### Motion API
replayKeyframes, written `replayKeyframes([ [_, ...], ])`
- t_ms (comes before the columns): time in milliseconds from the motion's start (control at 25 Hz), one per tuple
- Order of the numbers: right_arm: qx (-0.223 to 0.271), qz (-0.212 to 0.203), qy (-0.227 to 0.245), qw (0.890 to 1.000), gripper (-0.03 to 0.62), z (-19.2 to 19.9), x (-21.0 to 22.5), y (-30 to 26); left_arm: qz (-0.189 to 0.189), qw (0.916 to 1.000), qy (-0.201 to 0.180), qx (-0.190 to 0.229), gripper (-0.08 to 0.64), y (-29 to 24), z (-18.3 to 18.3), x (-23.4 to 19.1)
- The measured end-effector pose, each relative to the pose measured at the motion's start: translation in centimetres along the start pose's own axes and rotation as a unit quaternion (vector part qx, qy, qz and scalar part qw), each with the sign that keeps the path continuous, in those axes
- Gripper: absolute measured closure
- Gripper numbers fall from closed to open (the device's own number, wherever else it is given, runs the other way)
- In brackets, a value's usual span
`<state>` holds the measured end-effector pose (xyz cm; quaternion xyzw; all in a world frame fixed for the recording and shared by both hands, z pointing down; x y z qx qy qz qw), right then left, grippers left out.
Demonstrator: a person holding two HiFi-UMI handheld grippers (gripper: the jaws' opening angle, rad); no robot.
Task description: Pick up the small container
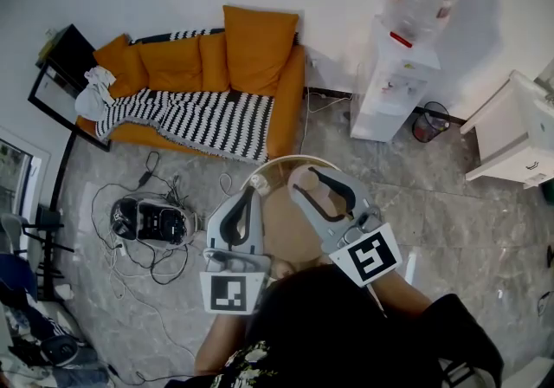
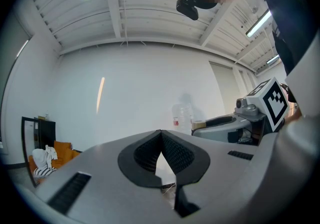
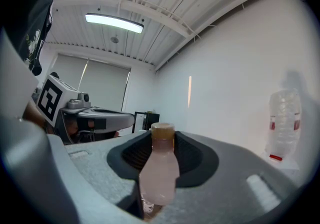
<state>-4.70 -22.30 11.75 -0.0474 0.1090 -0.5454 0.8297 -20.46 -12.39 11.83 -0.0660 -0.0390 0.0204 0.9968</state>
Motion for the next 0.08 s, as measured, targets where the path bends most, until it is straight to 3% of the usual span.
replayKeyframes([
  [80,0.000,0.000,0.003,1.000,0.460,-0.01,-0.02,0.04,0.002,1.0000,-0.001,0.004,0.554,-0.08,-0.10,0.11],
])
Point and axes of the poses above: the fingertips, and each gripper's own axes: y backward along the fingers, x to its right, z out of its underside, the point moved 10 cm from there along y, backward along the fingers, and after that the axes turned 9 degrees about -x, right-handed, at the moved point
